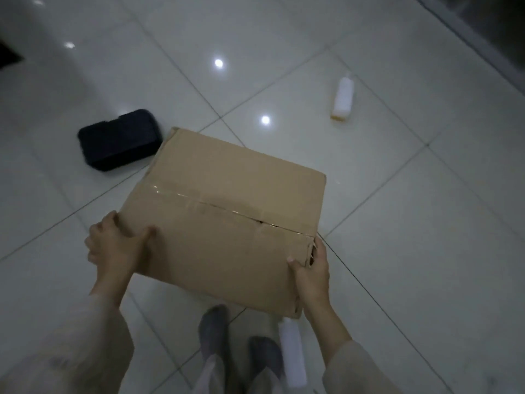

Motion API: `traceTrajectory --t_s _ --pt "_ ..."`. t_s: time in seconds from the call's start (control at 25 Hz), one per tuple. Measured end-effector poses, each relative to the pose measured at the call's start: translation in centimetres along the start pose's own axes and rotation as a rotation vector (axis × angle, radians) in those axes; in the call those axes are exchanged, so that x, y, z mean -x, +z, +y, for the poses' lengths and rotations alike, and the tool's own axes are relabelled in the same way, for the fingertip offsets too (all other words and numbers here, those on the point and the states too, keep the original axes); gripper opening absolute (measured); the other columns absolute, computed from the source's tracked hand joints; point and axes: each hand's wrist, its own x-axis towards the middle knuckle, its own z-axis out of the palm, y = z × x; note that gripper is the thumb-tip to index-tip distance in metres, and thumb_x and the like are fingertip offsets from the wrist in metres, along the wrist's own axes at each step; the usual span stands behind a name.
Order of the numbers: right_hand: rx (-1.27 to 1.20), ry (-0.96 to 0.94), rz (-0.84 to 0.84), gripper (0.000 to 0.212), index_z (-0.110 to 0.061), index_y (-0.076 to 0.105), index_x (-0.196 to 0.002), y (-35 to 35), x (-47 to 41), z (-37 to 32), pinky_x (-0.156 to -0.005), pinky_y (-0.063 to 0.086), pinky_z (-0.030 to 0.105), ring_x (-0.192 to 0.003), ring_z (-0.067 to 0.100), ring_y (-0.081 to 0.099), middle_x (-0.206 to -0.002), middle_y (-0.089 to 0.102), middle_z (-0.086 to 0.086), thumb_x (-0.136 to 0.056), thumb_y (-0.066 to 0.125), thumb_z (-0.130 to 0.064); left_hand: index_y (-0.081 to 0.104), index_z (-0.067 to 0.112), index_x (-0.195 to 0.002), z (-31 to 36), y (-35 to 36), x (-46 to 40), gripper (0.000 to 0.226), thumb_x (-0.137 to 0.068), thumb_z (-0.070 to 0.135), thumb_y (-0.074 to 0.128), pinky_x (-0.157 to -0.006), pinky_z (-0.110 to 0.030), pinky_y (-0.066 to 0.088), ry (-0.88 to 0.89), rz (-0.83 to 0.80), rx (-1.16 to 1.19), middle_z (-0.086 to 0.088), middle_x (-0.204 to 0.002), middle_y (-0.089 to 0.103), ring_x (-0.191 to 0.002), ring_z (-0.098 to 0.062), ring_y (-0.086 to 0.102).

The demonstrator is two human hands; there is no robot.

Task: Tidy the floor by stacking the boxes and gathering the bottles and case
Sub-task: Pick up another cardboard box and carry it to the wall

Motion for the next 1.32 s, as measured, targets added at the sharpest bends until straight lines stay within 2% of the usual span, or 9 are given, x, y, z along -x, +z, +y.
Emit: traceTrajectory --t_s 0.12,0.28,0.48,0.64,0.76,0.88,1.04,1.2,1.32 --pt "0.091 -0.092 -0.208 0.066 -0.019 0.035 -0.139 3.4 2.9 -1.9 -0.091 0.041 0.025 -0.103 0.012 0.052 -0.117 0.052 -0.006 -0.082 0.058 0.005 0.036 0.008 -0.139 -6.5 -5.2 3.0 0.074 -0.076 0.029 0.07 -0.106 -0.058 0.026 -0.186 0.13 0.129 -0.025 -0.14 0.037 -0.13 -0.044 0.031" --pt "0.242 -0.236 -0.44 0.067 -0.018 0.036 -0.139 8.0 8.2 -4.0 -0.093 0.039 0.023 -0.107 0.009 0.049 -0.125 0.052 -0.003 -0.08 0.058 0.007 0.039 0.009 -0.138 -15.9 -10.7 8.5 0.072 -0.076 0.029 0.071 -0.105 -0.058 0.032 -0.431 0.291 0.273 -0.025 -0.137 0.041 -0.127 -0.045 0.037" --pt "0.434 -0.379 -0.728 0.067 -0.021 0.038 -0.137 14.6 15.9 -4.5 -0.092 0.039 0.024 -0.11 0.009 0.047 -0.135 0.05 0.001 -0.08 0.057 0.007 0.053 0.008 -0.126 -26.6 -15.0 16.9 0.077 -0.063 0.05 0.067 -0.099 -0.049 0.044 -0.723 0.473 0.541 -0.027 -0.124 0.05 -0.113 -0.044 0.05" --pt "0.59 -0.486 -0.954 0.067 -0.022 0.038 -0.137 20.9 23.4 -1.9 -0.094 0.038 0.026 -0.112 0.008 0.045 -0.136 0.049 -0.002 -0.079 0.057 0.006 0.044 0.005 -0.132 -34.2 -17.1 23.4 0.066 -0.076 0.024 0.073 -0.1 -0.045 0.041 -0.992 0.607 0.706 -0.026 -0.135 0.033 -0.119 -0.04 0.041" --pt "0.684 -0.559 -1.09 0.069 -0.023 0.038 -0.137 24.6 28.8 1.5 -0.094 0.038 0.025 -0.113 0.008 0.046 -0.131 0.05 -0.006 -0.078 0.058 0.006 0.04 0.006 -0.132 -40.1 -16.7 28.1 0.07 -0.074 0.021 0.075 -0.101 -0.046 0.042 -1.085 0.675 0.833 -0.026 -0.135 0.036 -0.122 -0.036 0.042" --pt "0.777 -0.605 -1.209 0.069 -0.024 0.037 -0.138 27.8 33.5 5.2 -0.093 0.036 0.023 -0.114 0.008 0.045 -0.124 0.048 -0.012 -0.079 0.058 0.006 0.041 0.01 -0.129 -46.0 -15.1 32.6 0.077 -0.065 0.028 0.08 -0.097 -0.049 0.046 -1.179 0.649 0.903 -0.025 -0.13 0.046 -0.118 -0.038 0.048" --pt "0.902 -0.648 -1.313 0.069 -0.024 0.036 -0.138 31.2 38.0 10.4 -0.095 0.035 0.024 -0.114 0.007 0.044 -0.129 0.049 -0.009 -0.079 0.057 0.006 0.045 -0.001 -0.123 -50.7 -13.3 36.4 0.053 -0.076 0.003 0.071 -0.071 -0.032 0.055 -1.24 0.686 1.085 -0.014 -0.117 0.056 -0.103 -0.035 0.056" --pt "1.034 -0.674 -1.375 0.07 -0.023 0.035 -0.138 34.3 40.5 15.5 -0.096 0.034 0.025 -0.124 0.016 0.045 -0.136 0.049 -0.001 -0.079 0.057 0.007 0.039 0.001 -0.131 -54.8 -9.7 39.2 0.06 -0.079 0.008 0.069 -0.086 -0.046 0.05 -1.265 0.676 1.252 -0.022 -0.127 0.055 -0.109 -0.039 0.057" --pt "1.112 -0.69 -1.416 0.07 -0.022 0.032 -0.14 36.1 41.4 19.1 -0.097 0.034 0.025 -0.128 0.021 0.043 -0.14 0.047 0.001 -0.081 0.057 0.005 0.038 0.004 -0.132 -57.9 -7.3 40.6 0.075 -0.071 0.022 0.077 -0.086 -0.048 0.052 -1.304 0.678 1.301 -0.021 -0.128 0.055 -0.107 -0.037 0.059"
